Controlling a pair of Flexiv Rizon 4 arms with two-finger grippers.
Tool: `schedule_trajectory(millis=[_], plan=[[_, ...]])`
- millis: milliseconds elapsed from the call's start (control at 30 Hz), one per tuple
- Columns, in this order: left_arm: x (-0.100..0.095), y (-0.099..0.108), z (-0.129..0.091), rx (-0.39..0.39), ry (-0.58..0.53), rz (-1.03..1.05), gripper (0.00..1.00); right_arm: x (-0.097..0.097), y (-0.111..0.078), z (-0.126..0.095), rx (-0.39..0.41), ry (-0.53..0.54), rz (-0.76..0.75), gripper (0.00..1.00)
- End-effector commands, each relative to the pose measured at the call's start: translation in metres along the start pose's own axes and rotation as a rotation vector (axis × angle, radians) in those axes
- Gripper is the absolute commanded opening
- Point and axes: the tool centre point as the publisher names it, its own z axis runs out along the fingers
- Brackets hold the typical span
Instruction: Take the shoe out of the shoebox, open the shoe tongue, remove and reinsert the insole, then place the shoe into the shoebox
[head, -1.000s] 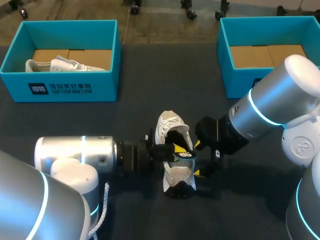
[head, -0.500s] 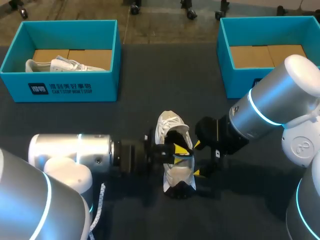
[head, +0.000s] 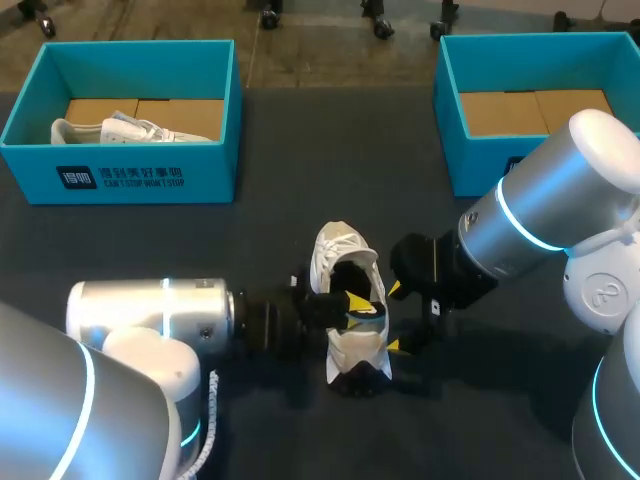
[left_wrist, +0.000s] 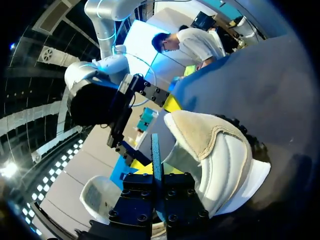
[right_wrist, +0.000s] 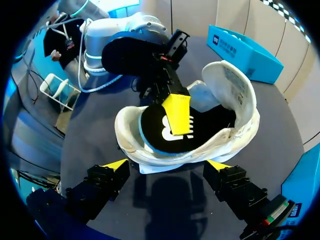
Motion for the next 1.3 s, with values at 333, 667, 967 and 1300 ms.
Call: schedule_trajectory(millis=[333, 667, 967, 1300], plan=[[-0.016, -0.024, -0.012, 0.018, 0.02, -0.099, 0.37, 0.001, -0.001, 0.001, -0.001, -0.001, 0.0, 1.0], [-0.005, -0.029, -0.003, 0.041, 0.084, -0.084, 0.0, 0.001, -0.001, 0.001, -0.001, -0.001, 0.0, 1.0], [0.002, -0.005, 0.009, -0.017, 0.114, -0.094, 0.0, 0.001, -0.001, 0.001, -0.001, -0.001, 0.0, 1.0], [-0.01, -0.02, -0.012, 0.001, 0.164, -0.113, 0.71, 0.001, -0.001, 0.001, -0.001, -0.001, 0.0, 1.0]])
